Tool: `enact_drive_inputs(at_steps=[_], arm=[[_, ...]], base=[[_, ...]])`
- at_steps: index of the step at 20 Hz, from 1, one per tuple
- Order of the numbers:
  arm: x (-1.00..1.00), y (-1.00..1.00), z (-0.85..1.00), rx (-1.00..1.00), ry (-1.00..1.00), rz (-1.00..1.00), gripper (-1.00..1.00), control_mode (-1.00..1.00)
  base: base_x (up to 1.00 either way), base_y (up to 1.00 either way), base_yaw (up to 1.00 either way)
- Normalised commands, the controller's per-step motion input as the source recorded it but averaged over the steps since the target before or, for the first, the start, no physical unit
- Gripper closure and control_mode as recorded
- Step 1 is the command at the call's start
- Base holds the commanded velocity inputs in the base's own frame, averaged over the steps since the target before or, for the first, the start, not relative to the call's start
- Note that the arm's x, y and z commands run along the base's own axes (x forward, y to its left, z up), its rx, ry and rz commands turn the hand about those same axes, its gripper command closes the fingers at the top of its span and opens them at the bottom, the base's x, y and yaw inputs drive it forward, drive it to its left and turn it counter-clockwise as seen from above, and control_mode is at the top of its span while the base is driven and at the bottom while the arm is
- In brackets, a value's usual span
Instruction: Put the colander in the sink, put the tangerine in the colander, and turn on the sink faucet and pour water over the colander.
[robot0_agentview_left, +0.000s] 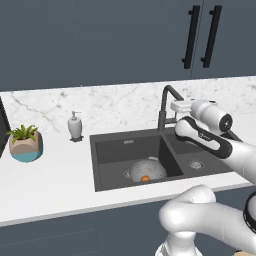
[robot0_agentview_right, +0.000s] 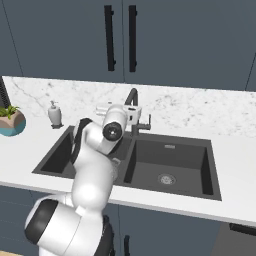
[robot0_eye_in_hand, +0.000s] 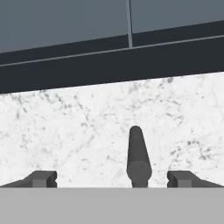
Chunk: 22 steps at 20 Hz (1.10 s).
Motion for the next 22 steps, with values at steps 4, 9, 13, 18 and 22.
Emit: enact_drive_inputs(at_steps=[4, 9, 13, 18, 22], arm=[[0.12, -0.01, -0.01, 0.0, 0.0, 0.0, -1.0, -1.0], [0.04, -0.01, 0.0, 0.0, 0.0, -0.04, -1.0, -1.0], [0.0, 0.0, 0.0, -0.05, 0.0, -0.1, -1.0, -1.0], [0.0, 0.0, 0.0, -0.04, 0.02, -0.09, -1.0, -1.0], [0.0, 0.0, 0.0, 0.0, 0.04, -0.05, -1.0, -1.0]], base=[[0.0, 0.0, 0.0], [0.0, 0.0, 0.0], [0.0, 0.0, 0.0], [0.0, 0.0, 0.0], [0.0, 0.0, 0.0]])
